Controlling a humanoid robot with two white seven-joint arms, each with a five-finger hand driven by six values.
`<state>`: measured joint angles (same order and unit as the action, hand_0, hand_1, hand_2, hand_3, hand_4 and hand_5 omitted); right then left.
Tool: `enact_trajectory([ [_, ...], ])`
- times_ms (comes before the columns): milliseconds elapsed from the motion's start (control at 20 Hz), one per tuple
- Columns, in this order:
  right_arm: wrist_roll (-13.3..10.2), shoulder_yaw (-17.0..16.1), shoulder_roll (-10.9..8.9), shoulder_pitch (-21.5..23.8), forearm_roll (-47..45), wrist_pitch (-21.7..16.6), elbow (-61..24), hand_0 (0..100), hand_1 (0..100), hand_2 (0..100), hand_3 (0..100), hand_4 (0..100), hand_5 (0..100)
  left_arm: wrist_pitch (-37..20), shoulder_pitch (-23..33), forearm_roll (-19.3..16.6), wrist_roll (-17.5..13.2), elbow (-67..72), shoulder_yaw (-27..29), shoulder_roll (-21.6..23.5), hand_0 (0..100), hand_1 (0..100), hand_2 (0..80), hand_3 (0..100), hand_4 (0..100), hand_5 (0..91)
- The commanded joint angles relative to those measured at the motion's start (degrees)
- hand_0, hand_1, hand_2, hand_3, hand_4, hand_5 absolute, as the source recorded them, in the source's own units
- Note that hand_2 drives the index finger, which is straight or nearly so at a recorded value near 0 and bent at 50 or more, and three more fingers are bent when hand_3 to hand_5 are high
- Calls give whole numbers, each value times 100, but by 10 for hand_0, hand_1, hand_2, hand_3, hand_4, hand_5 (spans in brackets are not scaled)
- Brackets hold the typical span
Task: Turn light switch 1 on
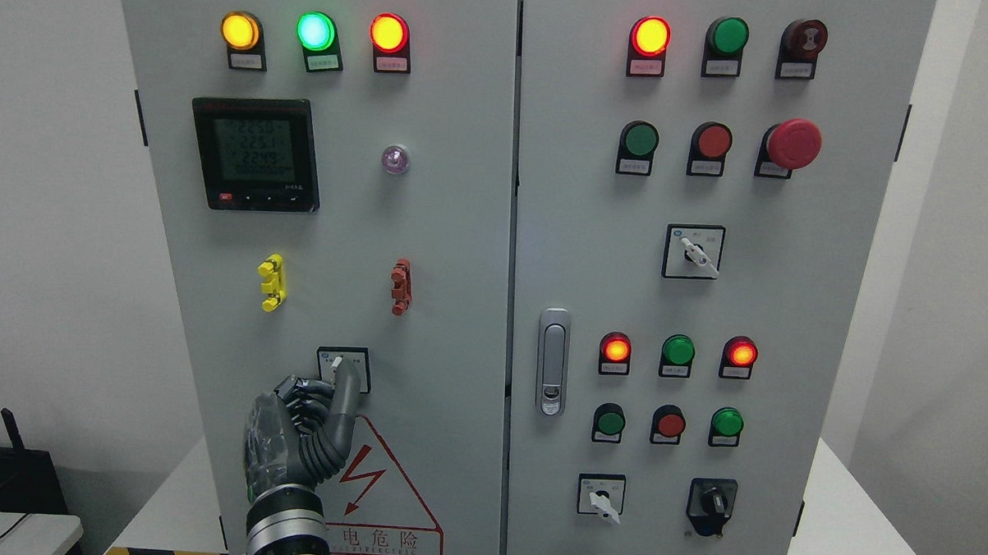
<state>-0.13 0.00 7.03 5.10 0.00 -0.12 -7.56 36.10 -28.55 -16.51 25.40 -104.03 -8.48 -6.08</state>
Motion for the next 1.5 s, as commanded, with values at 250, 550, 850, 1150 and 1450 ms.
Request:
enact_trajectory([
  [250, 4, 114, 0, 0, -149, 3, 0, 120, 389, 0, 0, 0, 0, -7, -2, 8, -26, -3, -13, 1, 416, 303, 587, 909, 914, 801],
  [550, 4, 114, 0, 0, -149, 3, 0, 120, 389, 0, 0, 0, 0, -7, -11, 16, -35, -3, -13, 1, 487, 267, 598, 914, 915, 802],
  [850, 4, 114, 0, 0, -149, 3, 0, 120, 389, 0, 0, 0, 0, -15, -11, 16, -35, -3, -13, 1, 523, 242, 604, 921, 917, 804],
  [1150, 4, 114, 0, 0, -149, 3, 0, 120, 389, 0, 0, 0, 0, -24, -11, 87, -43, -3, -4, -7, 586, 196, 605, 921, 918, 808],
  [1450, 4, 114, 0, 0, -149, 3, 0, 120, 389, 0, 0, 0, 0, -33, -2, 113, -52, -3, -13, -7, 636, 126, 606, 923, 918, 808],
])
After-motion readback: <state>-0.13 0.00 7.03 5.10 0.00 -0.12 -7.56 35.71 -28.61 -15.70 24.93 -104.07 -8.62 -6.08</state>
